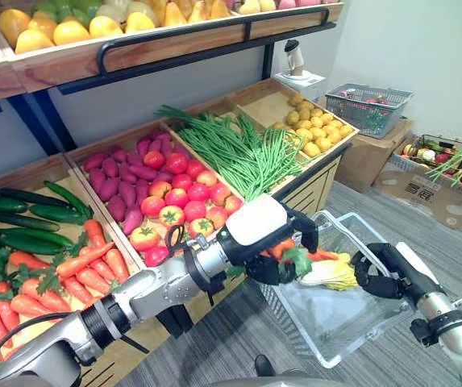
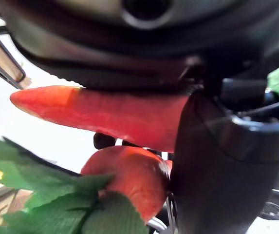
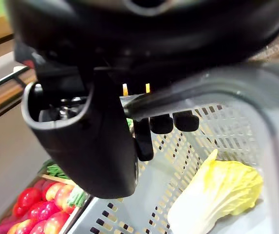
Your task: Pick vegetable in the basket
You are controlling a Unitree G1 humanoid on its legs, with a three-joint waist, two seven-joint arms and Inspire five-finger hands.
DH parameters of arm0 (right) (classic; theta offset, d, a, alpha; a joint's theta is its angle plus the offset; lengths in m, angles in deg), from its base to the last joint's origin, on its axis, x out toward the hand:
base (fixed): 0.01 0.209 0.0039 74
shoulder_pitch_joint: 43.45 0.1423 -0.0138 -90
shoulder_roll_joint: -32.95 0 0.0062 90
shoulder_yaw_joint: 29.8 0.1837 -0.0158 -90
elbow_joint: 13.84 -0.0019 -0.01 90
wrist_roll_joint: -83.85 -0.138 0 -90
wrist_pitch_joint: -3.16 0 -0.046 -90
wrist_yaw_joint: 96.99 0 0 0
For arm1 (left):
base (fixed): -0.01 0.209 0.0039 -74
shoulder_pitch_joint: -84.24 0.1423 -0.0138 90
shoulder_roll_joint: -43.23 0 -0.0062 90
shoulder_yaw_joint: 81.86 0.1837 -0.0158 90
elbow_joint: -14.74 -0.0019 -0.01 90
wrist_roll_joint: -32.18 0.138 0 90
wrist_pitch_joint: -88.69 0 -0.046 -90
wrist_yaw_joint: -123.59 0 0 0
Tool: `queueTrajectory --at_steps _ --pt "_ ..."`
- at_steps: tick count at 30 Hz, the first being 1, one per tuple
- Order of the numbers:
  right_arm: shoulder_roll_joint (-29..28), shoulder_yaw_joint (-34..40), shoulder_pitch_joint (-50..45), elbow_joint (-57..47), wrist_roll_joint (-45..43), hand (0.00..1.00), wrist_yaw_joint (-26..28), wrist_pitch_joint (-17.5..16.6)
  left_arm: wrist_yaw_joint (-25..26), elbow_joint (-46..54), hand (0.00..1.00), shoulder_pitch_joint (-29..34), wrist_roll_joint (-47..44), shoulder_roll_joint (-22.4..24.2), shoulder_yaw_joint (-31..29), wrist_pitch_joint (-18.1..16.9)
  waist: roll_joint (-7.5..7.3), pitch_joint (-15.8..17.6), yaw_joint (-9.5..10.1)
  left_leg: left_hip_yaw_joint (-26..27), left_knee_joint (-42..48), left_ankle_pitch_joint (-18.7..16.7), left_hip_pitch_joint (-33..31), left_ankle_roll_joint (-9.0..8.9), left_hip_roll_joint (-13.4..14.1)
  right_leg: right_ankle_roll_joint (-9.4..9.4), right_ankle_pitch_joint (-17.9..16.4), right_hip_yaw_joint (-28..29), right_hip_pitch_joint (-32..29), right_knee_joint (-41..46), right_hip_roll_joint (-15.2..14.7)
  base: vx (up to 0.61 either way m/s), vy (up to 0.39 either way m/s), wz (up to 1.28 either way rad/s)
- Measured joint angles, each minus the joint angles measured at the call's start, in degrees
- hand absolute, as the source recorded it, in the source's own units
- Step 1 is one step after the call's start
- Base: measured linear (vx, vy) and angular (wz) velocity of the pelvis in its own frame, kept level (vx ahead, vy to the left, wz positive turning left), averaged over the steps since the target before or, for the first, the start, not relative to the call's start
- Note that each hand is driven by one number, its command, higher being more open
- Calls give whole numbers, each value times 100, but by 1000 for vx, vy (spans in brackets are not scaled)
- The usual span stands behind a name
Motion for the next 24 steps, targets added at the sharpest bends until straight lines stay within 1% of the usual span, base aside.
queueTrajectory --at_steps 2,4,5,7,10,13,17,19,21,24 --pt "186 0 20 -79 -3 0 71 -107 -57 23 0 -9 0 -1 66 12 21 -14 -49 27 -19 11 29 -21 1 -20 -21 9 -12 40 21 8 -26 -10" --pt "404 0 89 -117 -9 0 235 -287 -98 28 0 -10 -2 0 100 25 39 -32 -92 124 -40 17 98 -33 3 -27 -73 33 -57 147 65 0 -27 -17" --pt "456 0 94 -154 -22 0 269 -307 -101 35 0 -11 -5 0 108 34 42 -39 -111 133 -43 18 95 -34 1 -29 -98 33 -89 188 70 -4 -29 -10" --pt "633 0 110 -247 -78 0 495 -446 -126 41 0 -29 -71 2 186 104 47 -71 -170 160 -54 24 104 -45 -8 -33 -155 37 -162 303 91 -4 -28 -8" --pt "848 -7 129 -326 -139 0 815 -611 -161 41 0 -181 -102 14 447 135 61 -118 -184 240 -115 42 164 -78 -27 -42 -221 39 -218 426 118 3 -22 -10" --pt "1055 -99 231 -327 -457 0 1159 -722 -172 40 0 -229 -103 71 565 140 98 -156 -217 305 -134 47 178 -89 -34 -47 -234 62 -279 476 143 9 -13 -13" --pt "1065 -171 382 -327 -635 0 1435 -731 -174 33 0 -231 -103 161 587 238 102 -158 -269 446 -176 60 283 -114 -40 -38 -235 150 -281 539 212 7 -17 -15" --pt "1099 -236 414 -330 -749 0 1531 -805 -173 16 0 -232 -103 225 598 244 109 -166 -331 469 -205 66 302 -124 -59 -43 -242 172 -286 550 219 -1 -8 -9" --pt "1133 -272 421 -341 -750 0 1606 -916 -172 -5 0 -235 -102 269 739 244 116 -172 -397 486 -214 69 325 -128 -69 -68 -275 178 -286 573 220 0 0 0" --pt "1156 -272 435 -348 -751 0 1719 -953 -175 -124 0 -234 -98 303 962 248 119 -174 -440 532 -223 74 358 -137 -84 -80 -312 161 -319 644 220 -9 -8 -7"
